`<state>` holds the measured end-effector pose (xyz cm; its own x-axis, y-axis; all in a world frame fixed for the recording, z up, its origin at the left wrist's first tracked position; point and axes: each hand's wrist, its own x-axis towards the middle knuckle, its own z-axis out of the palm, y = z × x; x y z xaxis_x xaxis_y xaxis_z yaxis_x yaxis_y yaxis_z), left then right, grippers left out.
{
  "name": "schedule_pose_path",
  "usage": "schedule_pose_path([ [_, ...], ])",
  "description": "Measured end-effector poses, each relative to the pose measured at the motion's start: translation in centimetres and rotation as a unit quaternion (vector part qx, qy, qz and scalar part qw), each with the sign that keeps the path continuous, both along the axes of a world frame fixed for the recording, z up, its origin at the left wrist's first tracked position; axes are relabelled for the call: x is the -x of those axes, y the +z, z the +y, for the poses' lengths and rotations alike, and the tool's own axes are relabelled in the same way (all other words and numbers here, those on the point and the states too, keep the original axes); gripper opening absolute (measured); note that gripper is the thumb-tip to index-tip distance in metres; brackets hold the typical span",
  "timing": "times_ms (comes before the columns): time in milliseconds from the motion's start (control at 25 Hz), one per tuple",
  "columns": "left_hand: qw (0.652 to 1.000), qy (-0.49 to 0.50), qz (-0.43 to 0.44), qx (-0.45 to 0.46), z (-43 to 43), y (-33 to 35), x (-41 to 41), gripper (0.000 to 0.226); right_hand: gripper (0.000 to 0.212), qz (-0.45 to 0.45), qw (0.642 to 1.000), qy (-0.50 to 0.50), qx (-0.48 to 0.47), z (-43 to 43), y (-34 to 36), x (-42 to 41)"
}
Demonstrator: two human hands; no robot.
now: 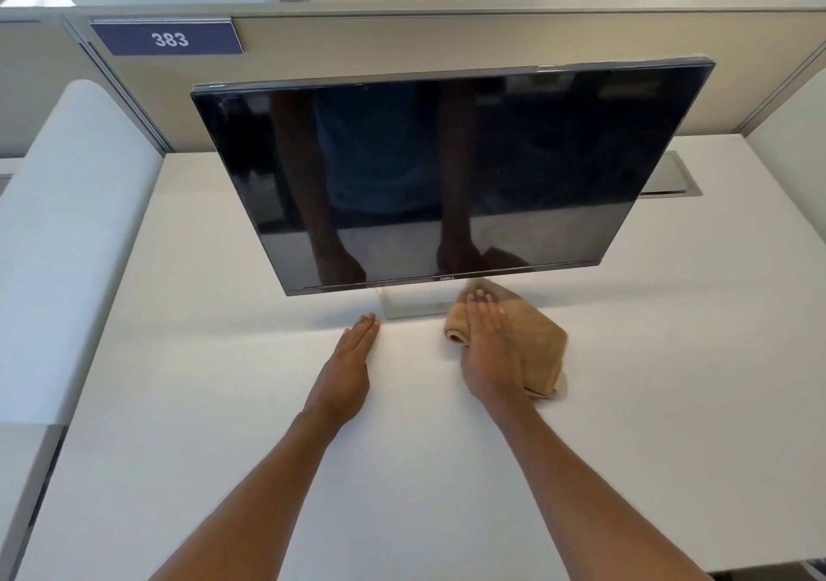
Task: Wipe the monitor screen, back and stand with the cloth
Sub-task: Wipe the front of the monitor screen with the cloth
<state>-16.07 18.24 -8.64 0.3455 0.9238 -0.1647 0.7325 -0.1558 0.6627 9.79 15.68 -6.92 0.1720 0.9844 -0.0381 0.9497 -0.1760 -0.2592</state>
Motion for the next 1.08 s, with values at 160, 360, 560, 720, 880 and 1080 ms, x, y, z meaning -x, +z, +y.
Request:
schedule_pose_path([
  [160, 1.000, 0.016, -0.004, -0.003, -0.4, 0.3, -0.8, 0.069, 0.082, -0.032, 0.998, -0.045, 0.012, 0.3, -0.7, 1.3],
  [360, 0.998, 0.035, -0.020, 0.054, -0.1, 0.1, -0.8, 0.052, 0.083, -0.016, 0.998, 0.064, 0.011, 0.1, -0.2, 8.0],
  [560, 0.997, 0.031, -0.020, 0.074, 0.2, 0.0, -0.8, 0.052, 0.083, 0.041, 0.995, 0.085, 0.013, -0.3, 0.0, 9.2],
  [720, 0.999, 0.010, -0.004, 0.039, 0.4, -0.2, -1.1, 0.050, 0.072, 0.157, 0.979, 0.119, 0.049, -1.2, 2.1, 8.1],
  [880, 0.995, 0.047, -0.080, 0.037, 0.3, 0.8, -1.8, 0.045, 0.046, 0.329, 0.939, 0.022, 0.097, -1.1, 7.4, 6.3],
  [1080, 0.952, 0.139, -0.247, 0.116, -2.0, 4.7, -2.6, 0.057, 0.027, 0.631, 0.754, -0.127, 0.130, -1.7, 11.7, 3.5],
])
